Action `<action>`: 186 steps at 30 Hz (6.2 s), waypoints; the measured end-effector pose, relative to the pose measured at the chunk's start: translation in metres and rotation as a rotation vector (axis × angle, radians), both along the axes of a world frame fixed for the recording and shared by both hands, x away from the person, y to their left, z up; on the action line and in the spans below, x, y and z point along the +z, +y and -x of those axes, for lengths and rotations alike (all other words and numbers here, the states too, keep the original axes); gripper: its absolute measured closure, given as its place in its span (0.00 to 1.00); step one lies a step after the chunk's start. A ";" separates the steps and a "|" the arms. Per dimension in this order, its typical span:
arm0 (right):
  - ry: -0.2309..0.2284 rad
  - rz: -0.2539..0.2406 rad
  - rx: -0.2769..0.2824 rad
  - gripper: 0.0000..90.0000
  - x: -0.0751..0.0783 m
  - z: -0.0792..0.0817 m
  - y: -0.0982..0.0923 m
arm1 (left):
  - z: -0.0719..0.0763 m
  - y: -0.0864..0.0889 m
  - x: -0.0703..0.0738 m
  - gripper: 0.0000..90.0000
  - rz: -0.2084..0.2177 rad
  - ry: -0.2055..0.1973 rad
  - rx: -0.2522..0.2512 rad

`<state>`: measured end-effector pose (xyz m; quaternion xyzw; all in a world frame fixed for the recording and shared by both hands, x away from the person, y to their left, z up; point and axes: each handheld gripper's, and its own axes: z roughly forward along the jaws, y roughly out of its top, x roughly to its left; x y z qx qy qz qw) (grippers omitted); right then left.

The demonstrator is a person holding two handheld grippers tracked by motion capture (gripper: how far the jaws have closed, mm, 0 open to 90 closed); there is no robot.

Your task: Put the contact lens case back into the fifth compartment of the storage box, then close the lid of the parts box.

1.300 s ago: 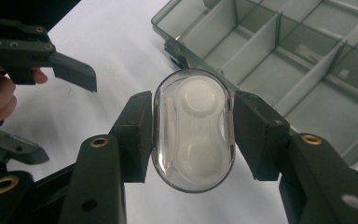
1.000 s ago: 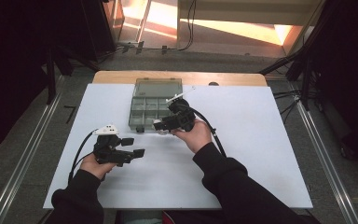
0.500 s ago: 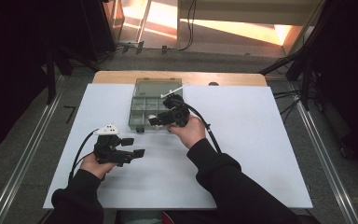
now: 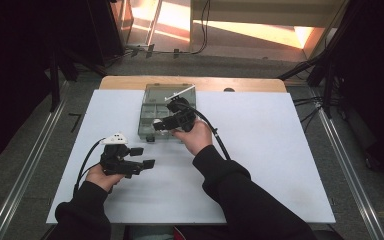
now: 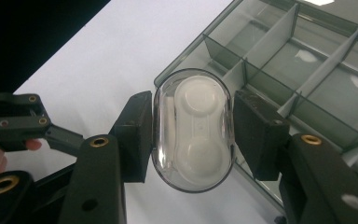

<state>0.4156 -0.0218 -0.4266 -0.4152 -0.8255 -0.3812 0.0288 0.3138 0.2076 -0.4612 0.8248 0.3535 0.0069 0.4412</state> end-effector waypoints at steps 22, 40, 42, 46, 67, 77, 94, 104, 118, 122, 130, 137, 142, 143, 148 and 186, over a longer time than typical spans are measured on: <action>0.015 0.006 -0.046 0.53 -0.003 -0.017 0.021 | 0.000 0.000 0.000 0.27 0.009 0.001 0.001; 0.026 0.033 -0.061 0.53 -0.016 -0.027 0.056 | 0.000 0.002 0.001 0.27 0.009 -0.003 0.001; 0.027 0.037 -0.060 0.53 -0.018 -0.027 0.059 | 0.000 0.002 0.001 0.27 0.010 -0.005 0.002; 0.011 0.048 -0.064 0.53 -0.019 -0.027 0.064 | 0.000 0.002 0.001 0.27 0.009 -0.006 0.000; 0.012 0.096 -0.083 0.51 -0.029 -0.030 0.071 | 0.000 0.002 0.001 0.27 0.011 -0.007 -0.003; -0.038 0.072 -0.059 0.39 -0.018 -0.027 0.060 | -0.001 0.002 0.001 0.27 0.009 -0.006 0.000; -0.092 -0.036 0.000 0.36 -0.011 -0.010 0.019 | -0.010 0.007 0.005 0.27 0.004 -0.021 0.065; -0.090 -0.090 0.007 0.32 -0.012 -0.001 -0.003 | -0.022 0.006 0.008 0.27 -0.017 -0.030 0.102; -0.109 -0.128 -0.060 0.31 -0.021 0.004 -0.035 | -0.043 0.004 0.012 0.27 -0.009 -0.030 0.138; -0.110 -0.116 -0.067 0.30 -0.023 0.005 -0.042 | -0.049 0.006 0.012 0.27 -0.001 -0.025 0.151; -0.114 -0.104 -0.071 0.30 -0.028 0.007 -0.054 | -0.058 0.006 0.012 0.27 -0.034 -0.037 0.174; -0.114 -0.096 -0.085 0.29 -0.030 0.007 -0.063 | -0.067 0.008 0.010 0.27 -0.011 -0.029 0.194; -0.138 -0.091 -0.100 0.27 -0.029 0.006 -0.070 | -0.072 0.009 0.011 0.27 -0.022 -0.035 0.213; -0.137 -0.095 -0.103 0.27 -0.029 0.005 -0.071 | -0.073 0.009 0.012 0.27 -0.019 -0.036 0.215; -0.141 -0.077 -0.124 0.27 -0.030 0.003 -0.075 | -0.082 0.008 0.011 0.27 -0.025 -0.036 0.214; -0.129 -0.019 -0.283 0.28 -0.037 -0.050 -0.096 | -0.160 0.002 0.014 0.27 -0.066 -0.101 0.326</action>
